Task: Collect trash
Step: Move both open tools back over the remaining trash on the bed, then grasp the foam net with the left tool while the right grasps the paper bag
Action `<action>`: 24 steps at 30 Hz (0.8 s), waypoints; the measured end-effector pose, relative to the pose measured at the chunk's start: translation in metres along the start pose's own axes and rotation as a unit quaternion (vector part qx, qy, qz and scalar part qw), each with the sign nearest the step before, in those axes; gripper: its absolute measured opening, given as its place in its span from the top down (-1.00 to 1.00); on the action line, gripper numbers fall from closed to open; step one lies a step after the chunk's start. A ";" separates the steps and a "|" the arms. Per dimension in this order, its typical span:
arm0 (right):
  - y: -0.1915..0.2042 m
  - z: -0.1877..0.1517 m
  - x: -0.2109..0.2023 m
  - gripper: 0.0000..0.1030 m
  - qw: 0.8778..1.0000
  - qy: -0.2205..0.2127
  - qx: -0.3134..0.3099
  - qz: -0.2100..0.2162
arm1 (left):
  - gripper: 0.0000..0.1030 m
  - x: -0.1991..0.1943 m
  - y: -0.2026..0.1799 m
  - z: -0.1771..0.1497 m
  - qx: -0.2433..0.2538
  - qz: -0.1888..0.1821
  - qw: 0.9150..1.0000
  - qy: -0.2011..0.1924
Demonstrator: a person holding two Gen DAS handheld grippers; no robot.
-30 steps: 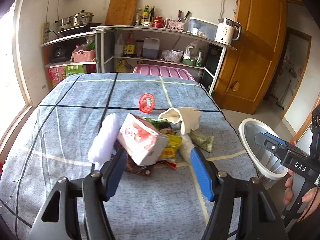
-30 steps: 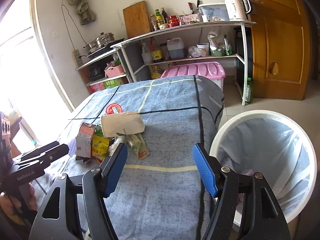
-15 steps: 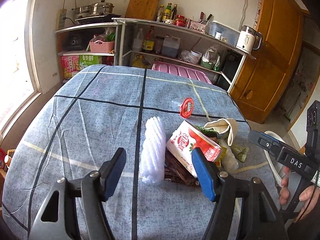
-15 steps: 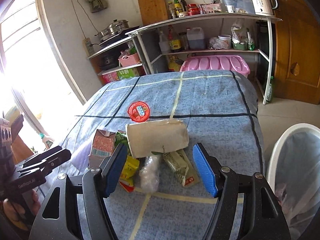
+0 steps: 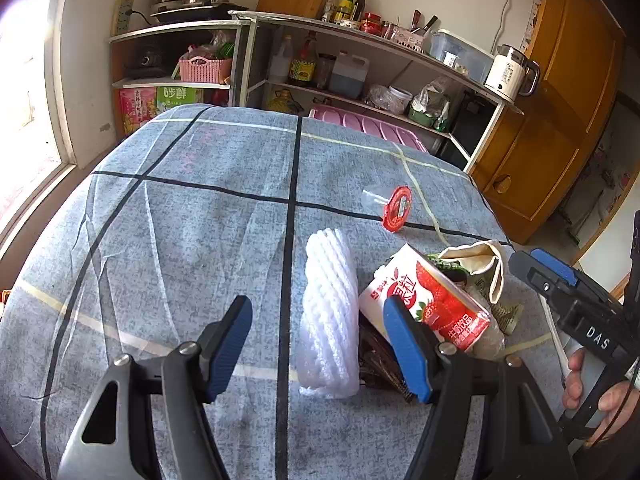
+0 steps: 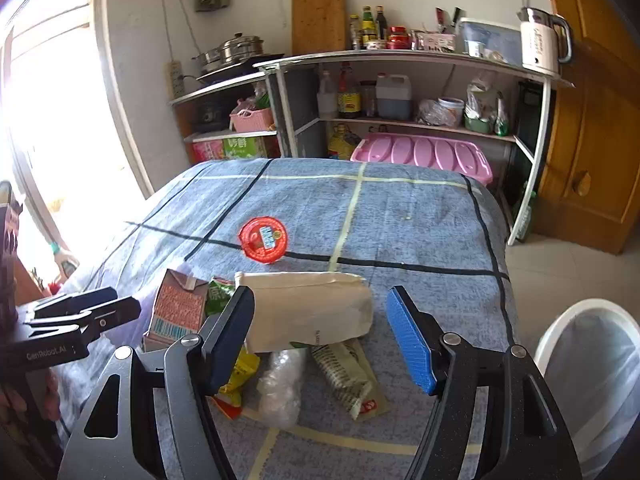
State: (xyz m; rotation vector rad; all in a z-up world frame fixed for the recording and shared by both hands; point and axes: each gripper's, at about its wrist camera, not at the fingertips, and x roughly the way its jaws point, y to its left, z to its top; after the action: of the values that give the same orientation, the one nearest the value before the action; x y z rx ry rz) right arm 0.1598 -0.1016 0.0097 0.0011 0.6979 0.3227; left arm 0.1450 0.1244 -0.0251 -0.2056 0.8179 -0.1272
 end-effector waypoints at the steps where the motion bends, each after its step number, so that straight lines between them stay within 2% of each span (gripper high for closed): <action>1: 0.004 -0.001 0.003 -0.34 1.000 0.006 -0.006 0.011 | -0.36 0.001 0.000 0.000 -0.001 -0.001 1.000 0.002; 4: 0.012 -0.003 0.011 -0.34 1.000 0.013 -0.016 0.014 | -0.36 0.004 0.002 -0.001 -0.004 -0.002 1.000 0.007; 13: 0.011 -0.007 0.026 -0.34 0.998 0.039 -0.034 -0.036 | -0.36 0.014 0.002 0.006 -0.003 -0.008 1.000 0.016; 15: 0.011 -0.008 0.023 -0.16 0.998 0.036 -0.038 -0.036 | -0.36 0.015 0.001 0.007 0.000 -0.006 1.000 0.012; 16: 0.011 -0.009 0.022 0.02 0.998 0.036 -0.039 -0.037 | -0.36 0.015 0.001 0.007 0.003 -0.005 1.000 0.012; 18: 0.010 -0.010 0.022 0.20 0.998 0.035 -0.039 -0.041 | -0.36 0.017 0.001 0.009 0.000 -0.006 1.000 0.015; 20: 0.006 -0.011 0.023 0.46 0.998 0.042 -0.029 -0.038 | -0.36 0.020 0.001 0.009 0.000 -0.009 1.000 0.018; 22: 0.002 -0.014 0.023 0.65 0.998 0.043 -0.017 -0.037 | -0.36 0.022 -0.001 0.009 0.007 -0.007 1.000 0.019; 24: -0.003 -0.016 0.022 0.71 0.998 0.042 -0.007 -0.042 | -0.36 0.024 -0.002 0.008 0.008 -0.006 1.000 0.020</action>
State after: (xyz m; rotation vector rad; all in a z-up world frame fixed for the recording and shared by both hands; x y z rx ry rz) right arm 0.1664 -0.0998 -0.0173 -0.0561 0.7775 0.2478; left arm 0.1669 0.1190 -0.0361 -0.1923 0.8554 -0.1492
